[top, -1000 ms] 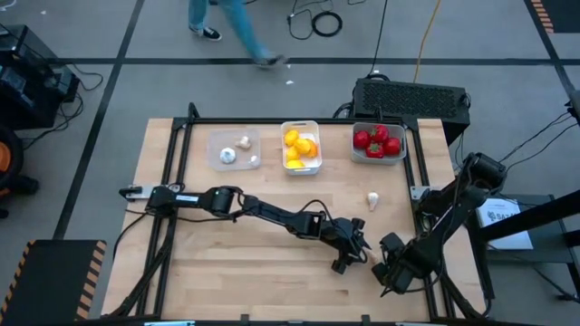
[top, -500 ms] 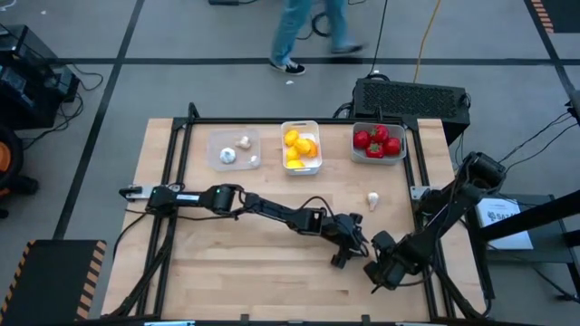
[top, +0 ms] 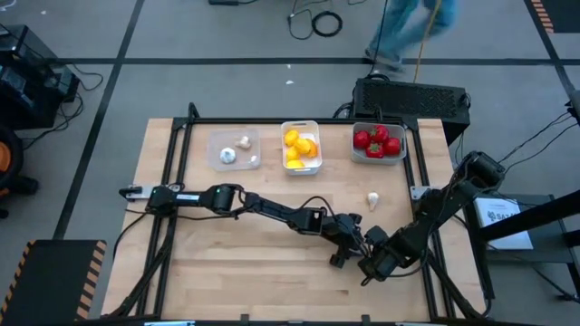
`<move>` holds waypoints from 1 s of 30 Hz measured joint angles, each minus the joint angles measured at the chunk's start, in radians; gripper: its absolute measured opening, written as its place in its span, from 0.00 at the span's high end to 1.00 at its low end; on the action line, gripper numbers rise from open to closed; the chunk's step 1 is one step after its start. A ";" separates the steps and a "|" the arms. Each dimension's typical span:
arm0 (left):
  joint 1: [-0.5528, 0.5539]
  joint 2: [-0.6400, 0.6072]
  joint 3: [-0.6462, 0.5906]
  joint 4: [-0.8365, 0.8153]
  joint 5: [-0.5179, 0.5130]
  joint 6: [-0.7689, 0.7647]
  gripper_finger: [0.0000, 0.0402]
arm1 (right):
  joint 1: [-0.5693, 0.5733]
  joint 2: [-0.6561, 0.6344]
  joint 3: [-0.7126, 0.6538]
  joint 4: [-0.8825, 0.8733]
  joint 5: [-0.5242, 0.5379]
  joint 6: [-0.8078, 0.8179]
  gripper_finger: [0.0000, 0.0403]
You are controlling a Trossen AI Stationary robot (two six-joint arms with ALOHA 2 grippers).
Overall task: Sort produce into baskets
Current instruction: Put the white garlic into the transparent bin
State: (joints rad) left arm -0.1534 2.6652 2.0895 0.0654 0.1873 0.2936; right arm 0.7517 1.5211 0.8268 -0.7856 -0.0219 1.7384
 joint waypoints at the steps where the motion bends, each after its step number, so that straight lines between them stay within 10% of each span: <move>1: 0.002 0.000 0.000 -0.010 -0.001 0.000 0.46 | 0.000 0.000 0.000 0.000 0.000 -0.001 1.00; 21: 0.019 -0.031 0.000 -0.111 -0.019 0.002 0.97 | 0.000 -0.008 0.000 0.001 -0.001 -0.051 1.00; 30: 0.038 -0.194 0.000 -0.513 -0.141 0.076 0.94 | 0.013 -0.043 0.039 -0.008 0.018 -0.087 1.00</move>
State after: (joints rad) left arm -0.1156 2.4715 2.0892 -0.4477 0.0464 0.3693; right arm 0.7646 1.4784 0.8660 -0.7932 -0.0041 1.6514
